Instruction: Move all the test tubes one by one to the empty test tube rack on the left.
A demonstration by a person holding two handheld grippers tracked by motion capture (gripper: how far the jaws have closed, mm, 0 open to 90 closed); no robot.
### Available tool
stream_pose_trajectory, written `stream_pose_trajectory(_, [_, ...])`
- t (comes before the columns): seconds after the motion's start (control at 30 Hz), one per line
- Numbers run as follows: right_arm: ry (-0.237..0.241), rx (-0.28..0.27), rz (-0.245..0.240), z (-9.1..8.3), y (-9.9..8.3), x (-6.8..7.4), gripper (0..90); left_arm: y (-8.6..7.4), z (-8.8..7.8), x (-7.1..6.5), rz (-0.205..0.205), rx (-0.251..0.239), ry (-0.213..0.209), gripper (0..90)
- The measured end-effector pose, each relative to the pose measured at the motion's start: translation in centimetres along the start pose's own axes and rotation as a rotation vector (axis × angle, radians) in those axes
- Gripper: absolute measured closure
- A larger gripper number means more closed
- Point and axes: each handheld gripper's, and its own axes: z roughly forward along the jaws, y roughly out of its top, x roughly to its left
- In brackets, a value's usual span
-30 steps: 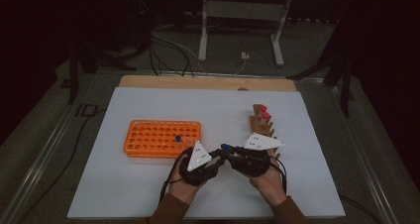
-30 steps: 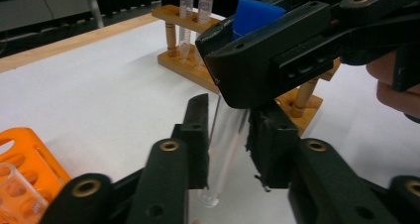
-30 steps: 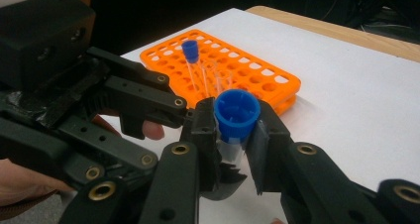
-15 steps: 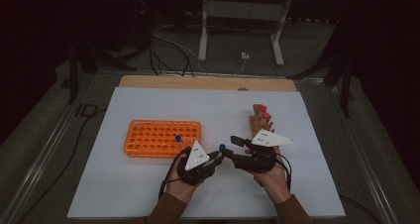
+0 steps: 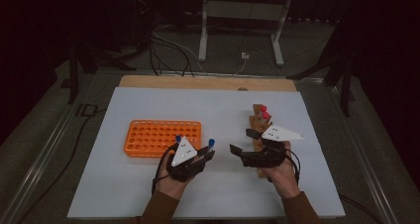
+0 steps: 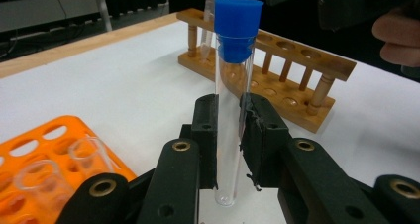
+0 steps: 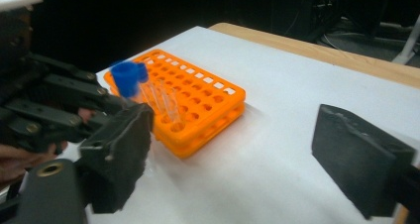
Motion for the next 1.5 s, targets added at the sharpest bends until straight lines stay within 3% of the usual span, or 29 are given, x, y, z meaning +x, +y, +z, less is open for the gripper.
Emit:
stream_pose_trajectory(0.2, [-0.020, -0.007, 0.013, -0.4, 0.0, -0.7, 2.7, 0.3, -1.2, 1.0, -0.012, -0.021, 0.017, 77.0])
stream_pose_trajectory(0.37, [-0.053, -0.008, 0.012, -0.6, 0.0, -1.1, 0.2, 0.4, -2.3, 2.0, -0.029, -0.041, 0.042, 77.0])
stream_pose_trajectory(0.8, [-0.085, -0.020, 0.021, -1.1, 0.0, -1.7, 0.0, 0.4, -4.8, 4.2, -0.059, -0.080, 0.112, 77.0])
stream_pose_trajectory(1.2, [-0.098, -0.036, 0.037, -1.7, 0.1, -2.1, 0.0, 0.0, -5.7, 5.4, -0.079, -0.089, 0.168, 77.0])
stream_pose_trajectory(1.5, [-0.101, -0.036, 0.036, -1.7, 0.1, -2.1, 0.0, -0.6, -5.7, 5.9, -0.069, -0.078, 0.219, 77.1])
